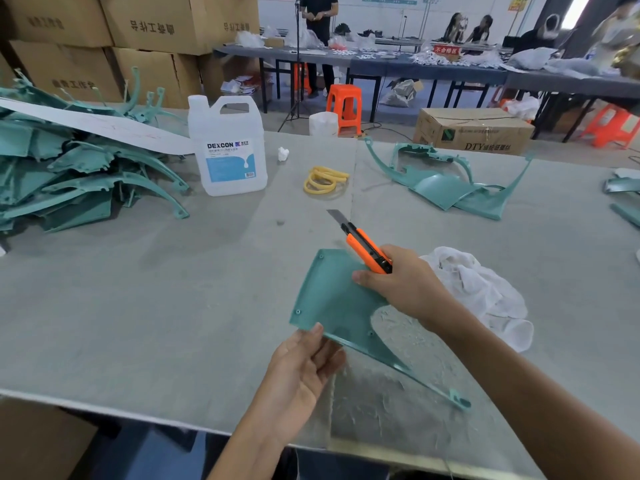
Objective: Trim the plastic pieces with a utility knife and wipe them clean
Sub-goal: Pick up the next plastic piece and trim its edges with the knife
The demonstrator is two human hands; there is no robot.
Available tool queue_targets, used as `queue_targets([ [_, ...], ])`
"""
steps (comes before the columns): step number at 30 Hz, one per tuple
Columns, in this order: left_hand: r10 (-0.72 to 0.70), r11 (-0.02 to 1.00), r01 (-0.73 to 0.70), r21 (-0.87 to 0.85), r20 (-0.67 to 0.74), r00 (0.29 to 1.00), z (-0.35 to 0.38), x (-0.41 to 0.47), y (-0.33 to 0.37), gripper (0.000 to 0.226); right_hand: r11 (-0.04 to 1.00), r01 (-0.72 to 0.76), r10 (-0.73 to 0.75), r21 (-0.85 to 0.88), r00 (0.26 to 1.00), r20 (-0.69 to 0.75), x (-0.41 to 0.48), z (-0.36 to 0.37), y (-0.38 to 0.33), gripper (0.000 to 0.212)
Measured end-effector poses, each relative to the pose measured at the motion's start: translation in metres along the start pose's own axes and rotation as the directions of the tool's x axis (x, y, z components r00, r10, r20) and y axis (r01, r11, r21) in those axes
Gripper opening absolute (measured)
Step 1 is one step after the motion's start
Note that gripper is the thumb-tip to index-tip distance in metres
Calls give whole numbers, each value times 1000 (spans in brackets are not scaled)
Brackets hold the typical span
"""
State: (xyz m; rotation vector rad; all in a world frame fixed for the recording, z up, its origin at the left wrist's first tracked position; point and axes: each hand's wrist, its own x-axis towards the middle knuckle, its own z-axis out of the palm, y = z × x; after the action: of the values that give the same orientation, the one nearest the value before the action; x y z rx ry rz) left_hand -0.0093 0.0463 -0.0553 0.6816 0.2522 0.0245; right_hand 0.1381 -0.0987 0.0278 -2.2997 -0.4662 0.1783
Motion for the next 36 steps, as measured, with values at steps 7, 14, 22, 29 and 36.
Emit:
queue_targets([
  [7, -48, 969, 92, 227, -192, 980, 16, 14, -5, 25, 925, 72, -63, -372, 997, 37, -6, 4, -5, 39],
  [14, -43, 978, 98, 185, -283, 958, 16, 16, -6, 25, 703, 413, -302, -579, 910, 283, -24, 5, -43, 34],
  [22, -27, 985, 69, 156, -261, 965, 18, 13, -6, 23, 570, 521, -286, -635, 851, 441, -18, 4, -44, 40],
  [29, -22, 987, 56, 153, -212, 977, 16, 7, -5, 25, 530, 297, -184, -794, 955, 234, 17, -15, -26, 29],
  [36, -28, 984, 68, 166, -229, 973, 16, 10, -6, 24, 673, 473, -302, -569, 877, 373, -1, -4, -32, 32],
])
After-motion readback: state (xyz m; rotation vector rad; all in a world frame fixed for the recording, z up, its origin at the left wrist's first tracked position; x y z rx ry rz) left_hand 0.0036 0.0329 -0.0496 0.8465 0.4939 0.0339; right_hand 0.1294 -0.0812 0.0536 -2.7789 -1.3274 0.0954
